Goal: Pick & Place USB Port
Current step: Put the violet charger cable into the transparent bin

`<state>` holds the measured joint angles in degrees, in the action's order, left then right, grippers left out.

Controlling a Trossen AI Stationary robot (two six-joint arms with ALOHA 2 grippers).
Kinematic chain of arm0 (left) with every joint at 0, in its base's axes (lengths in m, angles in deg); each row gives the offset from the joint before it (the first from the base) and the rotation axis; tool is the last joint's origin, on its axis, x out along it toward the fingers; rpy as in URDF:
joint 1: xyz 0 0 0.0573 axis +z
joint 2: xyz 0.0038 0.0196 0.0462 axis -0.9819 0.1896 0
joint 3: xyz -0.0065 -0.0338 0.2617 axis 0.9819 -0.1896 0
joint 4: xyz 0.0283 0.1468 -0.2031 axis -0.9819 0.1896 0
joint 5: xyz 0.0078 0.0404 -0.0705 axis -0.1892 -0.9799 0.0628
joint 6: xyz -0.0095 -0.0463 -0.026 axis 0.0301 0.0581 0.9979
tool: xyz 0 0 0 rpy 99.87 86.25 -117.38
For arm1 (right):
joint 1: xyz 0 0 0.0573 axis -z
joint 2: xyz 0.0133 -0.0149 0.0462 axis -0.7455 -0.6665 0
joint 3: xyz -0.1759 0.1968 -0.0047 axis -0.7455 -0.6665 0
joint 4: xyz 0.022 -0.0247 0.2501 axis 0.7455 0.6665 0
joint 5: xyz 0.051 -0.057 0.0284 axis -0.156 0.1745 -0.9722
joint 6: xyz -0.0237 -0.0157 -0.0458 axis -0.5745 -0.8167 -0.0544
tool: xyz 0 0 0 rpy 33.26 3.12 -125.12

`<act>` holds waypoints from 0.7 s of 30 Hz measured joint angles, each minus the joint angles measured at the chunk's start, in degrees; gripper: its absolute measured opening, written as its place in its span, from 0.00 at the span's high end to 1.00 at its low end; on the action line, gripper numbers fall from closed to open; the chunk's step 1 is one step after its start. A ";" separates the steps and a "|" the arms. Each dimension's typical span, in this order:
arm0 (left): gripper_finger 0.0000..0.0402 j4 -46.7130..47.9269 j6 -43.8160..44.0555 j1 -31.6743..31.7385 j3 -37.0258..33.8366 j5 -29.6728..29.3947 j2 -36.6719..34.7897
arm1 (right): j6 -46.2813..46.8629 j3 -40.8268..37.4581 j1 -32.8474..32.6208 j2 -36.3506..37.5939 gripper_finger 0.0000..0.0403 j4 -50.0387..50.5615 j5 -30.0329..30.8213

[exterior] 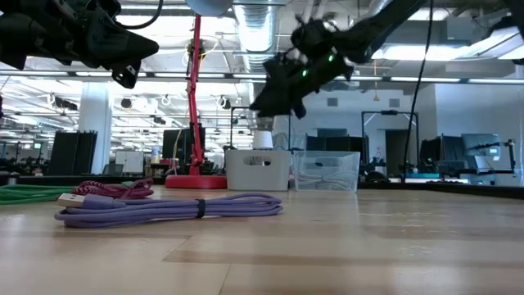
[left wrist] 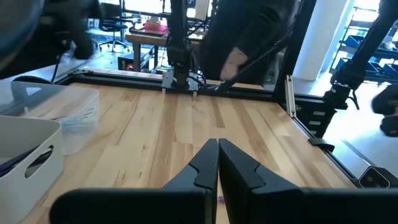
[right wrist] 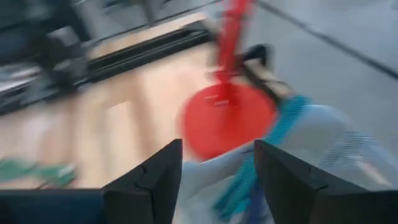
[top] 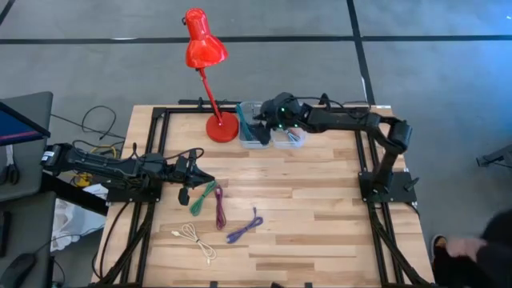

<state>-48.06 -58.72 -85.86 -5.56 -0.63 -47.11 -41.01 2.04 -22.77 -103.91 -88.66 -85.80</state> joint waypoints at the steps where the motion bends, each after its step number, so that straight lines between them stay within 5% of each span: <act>1: 0.97 0.00 0.00 0.00 0.00 0.00 0.00 | -1.11 0.00 -0.97 0.98 0.54 1.98 -0.78; 10: 0.97 0.00 0.00 0.00 0.00 -0.02 0.00 | -10.27 0.00 -12.37 5.64 0.67 18.39 -1.33; 21: 0.97 0.00 0.01 0.00 0.00 0.00 0.02 | -10.51 -0.14 -25.76 1.96 0.69 22.35 -1.22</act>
<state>-48.06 -58.70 -85.86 -5.56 -0.64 -47.09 -51.52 1.91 -48.52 -101.95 -66.31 -87.02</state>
